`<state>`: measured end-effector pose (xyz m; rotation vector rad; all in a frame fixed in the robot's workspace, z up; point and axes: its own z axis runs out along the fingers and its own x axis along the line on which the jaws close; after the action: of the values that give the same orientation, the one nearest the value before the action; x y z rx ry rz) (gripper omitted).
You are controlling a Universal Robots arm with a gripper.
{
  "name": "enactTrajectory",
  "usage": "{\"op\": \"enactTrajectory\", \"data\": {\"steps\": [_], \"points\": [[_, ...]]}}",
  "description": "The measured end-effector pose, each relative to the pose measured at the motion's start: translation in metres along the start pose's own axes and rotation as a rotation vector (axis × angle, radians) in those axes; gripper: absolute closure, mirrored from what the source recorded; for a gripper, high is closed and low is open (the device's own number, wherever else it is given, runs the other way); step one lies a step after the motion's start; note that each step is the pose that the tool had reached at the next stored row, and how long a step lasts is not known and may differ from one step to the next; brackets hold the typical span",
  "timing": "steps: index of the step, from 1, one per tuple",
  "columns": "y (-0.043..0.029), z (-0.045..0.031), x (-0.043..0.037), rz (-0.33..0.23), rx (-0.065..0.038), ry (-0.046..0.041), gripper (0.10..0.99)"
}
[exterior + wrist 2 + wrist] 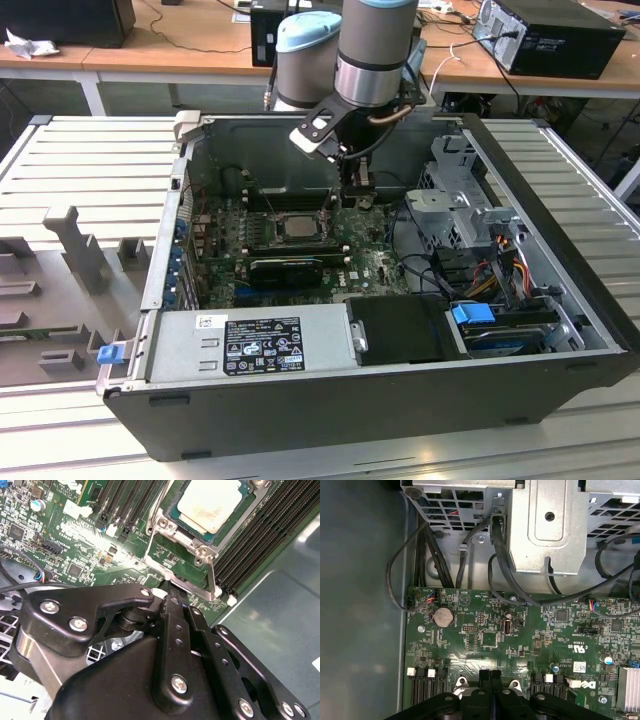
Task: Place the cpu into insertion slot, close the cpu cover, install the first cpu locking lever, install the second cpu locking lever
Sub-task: 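Close the cpu cover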
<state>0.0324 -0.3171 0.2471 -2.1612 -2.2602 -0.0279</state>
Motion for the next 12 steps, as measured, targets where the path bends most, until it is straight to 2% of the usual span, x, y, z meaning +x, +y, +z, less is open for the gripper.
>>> {"op": "enactTrajectory", "data": {"steps": [12], "points": [[-0.0081,0.0,0.0004,0.0,0.0,0.0,0.98]]}}
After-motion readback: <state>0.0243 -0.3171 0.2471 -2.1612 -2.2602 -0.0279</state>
